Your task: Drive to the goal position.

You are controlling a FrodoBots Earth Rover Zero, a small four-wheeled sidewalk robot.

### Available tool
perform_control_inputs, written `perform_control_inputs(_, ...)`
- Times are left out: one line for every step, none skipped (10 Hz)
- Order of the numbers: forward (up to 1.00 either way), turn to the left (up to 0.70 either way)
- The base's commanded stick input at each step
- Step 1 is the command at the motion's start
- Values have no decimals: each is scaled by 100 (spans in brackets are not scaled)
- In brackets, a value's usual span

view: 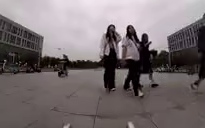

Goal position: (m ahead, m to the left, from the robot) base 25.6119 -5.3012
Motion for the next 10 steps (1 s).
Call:
perform_control_inputs(7,0)
perform_control_inputs(6,0)
perform_control_inputs(7,0)
perform_control_inputs(6,0)
perform_control_inputs(6,0)
perform_control_inputs(6,0)
perform_control_inputs(7,0)
perform_control_inputs(7,0)
perform_control_inputs(7,0)
perform_control_inputs(7,0)
